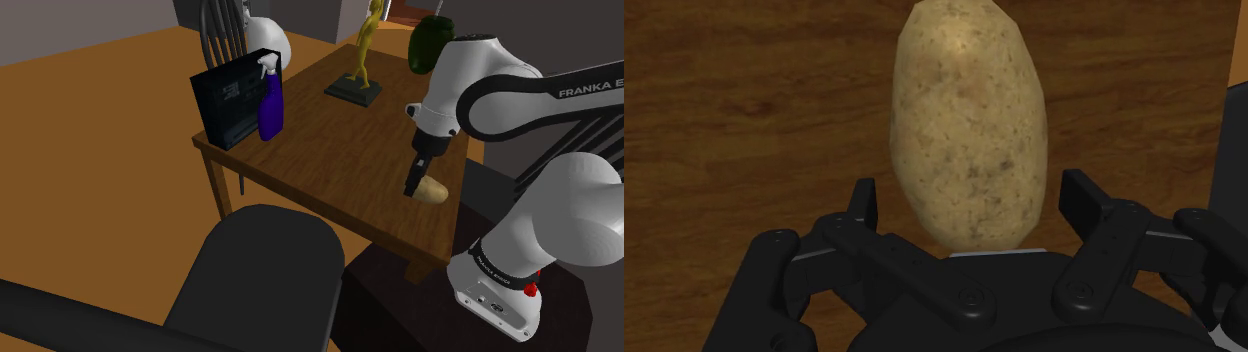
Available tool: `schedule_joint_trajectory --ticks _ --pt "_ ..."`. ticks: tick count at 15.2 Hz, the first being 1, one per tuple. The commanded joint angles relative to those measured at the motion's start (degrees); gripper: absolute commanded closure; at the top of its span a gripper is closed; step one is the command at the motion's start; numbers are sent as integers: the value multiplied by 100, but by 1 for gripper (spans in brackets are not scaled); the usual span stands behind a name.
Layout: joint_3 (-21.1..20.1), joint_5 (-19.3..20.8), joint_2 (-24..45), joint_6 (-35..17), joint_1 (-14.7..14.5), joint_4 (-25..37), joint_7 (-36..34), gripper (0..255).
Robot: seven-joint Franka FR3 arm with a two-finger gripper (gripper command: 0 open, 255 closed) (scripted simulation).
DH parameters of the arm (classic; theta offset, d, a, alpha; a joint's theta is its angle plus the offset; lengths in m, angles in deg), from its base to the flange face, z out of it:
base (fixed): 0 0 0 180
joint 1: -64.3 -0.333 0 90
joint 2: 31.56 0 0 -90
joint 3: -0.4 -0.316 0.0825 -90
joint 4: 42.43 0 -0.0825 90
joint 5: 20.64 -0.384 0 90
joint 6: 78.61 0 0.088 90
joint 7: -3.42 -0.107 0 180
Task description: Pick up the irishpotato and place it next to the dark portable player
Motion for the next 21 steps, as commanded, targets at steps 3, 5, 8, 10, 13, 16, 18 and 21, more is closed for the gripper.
schedule_joint_trajectory --ticks 3,5,8,10,13,16,18,21 --pt "1 0 9 -14 0 -4 1 0" --pt "1 0 8 -12 0 -3 1 255" --pt "-1 -1 2 -6 -1 -3 -1 255" --pt "-3 -3 2 -4 -3 -1 -3 255" --pt "-1 -2 4 -4 -2 0 -1 255" --pt "-7 0 -106 206 2 102 -9 255" --pt "-14 -1 -207 418 3 212 -20 255" --pt "-24 -3 -335 721 4 388 -34 255"
